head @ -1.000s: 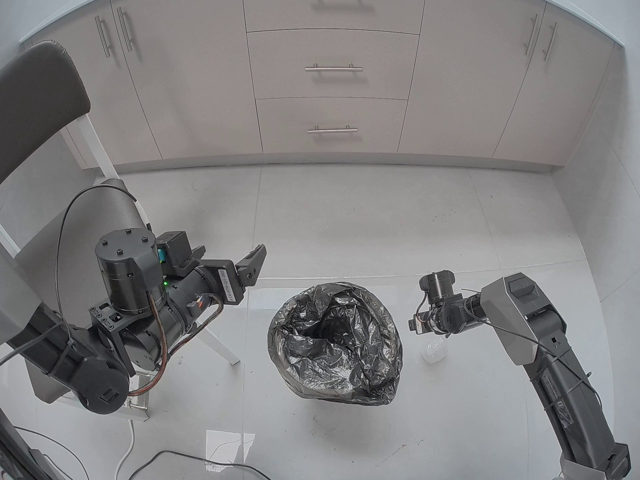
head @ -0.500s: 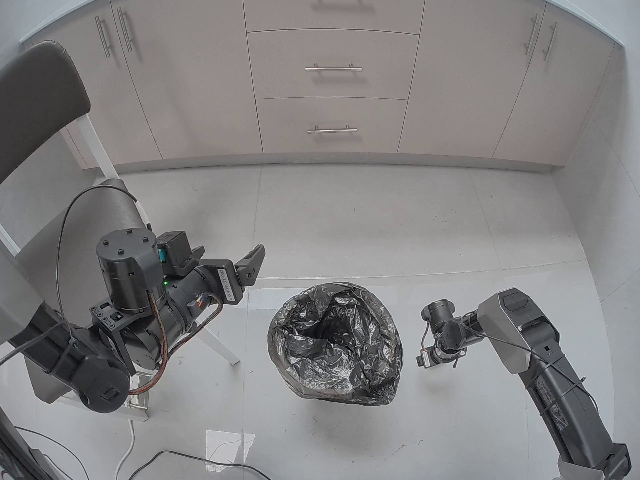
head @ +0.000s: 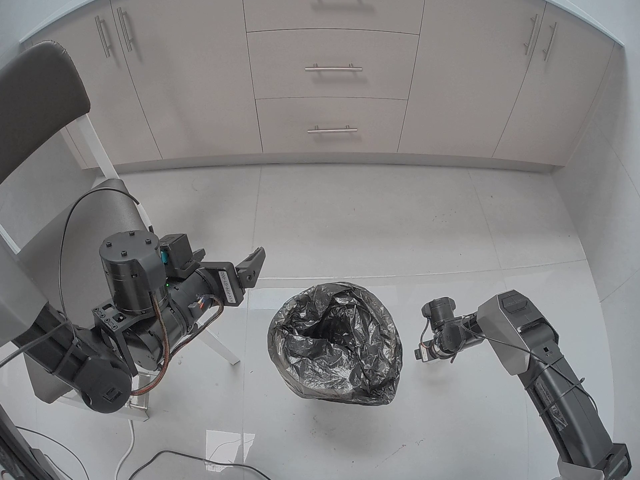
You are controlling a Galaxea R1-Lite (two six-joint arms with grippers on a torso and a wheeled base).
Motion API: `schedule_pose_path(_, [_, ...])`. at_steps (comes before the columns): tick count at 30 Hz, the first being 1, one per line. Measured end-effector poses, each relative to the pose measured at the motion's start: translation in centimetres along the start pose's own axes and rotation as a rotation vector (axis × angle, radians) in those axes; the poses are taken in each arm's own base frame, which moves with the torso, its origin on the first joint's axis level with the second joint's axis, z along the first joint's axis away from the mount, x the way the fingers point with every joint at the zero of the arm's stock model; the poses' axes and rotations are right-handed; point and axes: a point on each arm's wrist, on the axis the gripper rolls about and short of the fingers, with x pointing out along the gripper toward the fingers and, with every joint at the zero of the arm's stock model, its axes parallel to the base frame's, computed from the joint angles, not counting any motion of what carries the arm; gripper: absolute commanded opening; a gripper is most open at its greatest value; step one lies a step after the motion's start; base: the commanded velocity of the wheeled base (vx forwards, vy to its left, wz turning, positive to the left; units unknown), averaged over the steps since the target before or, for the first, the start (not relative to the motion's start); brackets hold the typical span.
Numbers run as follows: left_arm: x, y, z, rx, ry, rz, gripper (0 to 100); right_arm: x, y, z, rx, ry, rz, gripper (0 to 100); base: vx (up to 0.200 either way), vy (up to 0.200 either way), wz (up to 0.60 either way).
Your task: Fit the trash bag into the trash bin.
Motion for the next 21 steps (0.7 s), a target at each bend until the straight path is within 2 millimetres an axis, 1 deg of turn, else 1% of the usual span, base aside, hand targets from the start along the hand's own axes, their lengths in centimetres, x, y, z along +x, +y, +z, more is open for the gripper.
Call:
schedule_pose_path(5, [-0.02,-0.03,-0.03,0.0,0.001,-0.001,100,-0.11,0.27,0.58,-0.029,-0.056,-0.005,100,0.0,0.0,0.0])
schedule_pose_path(10, [-0.02,-0.04,-0.03,-0.001,0.0,-0.002,100,-0.2,0.57,0.56,-0.038,-0.057,-0.001,100,0.0,0.0,0.0])
schedule_pose_path(21, [0.02,-0.05,-0.02,-0.002,0.0,-0.002,100,-0.14,0.39,0.43,-0.041,-0.042,-0.002,100,0.0,0.0,0.0])
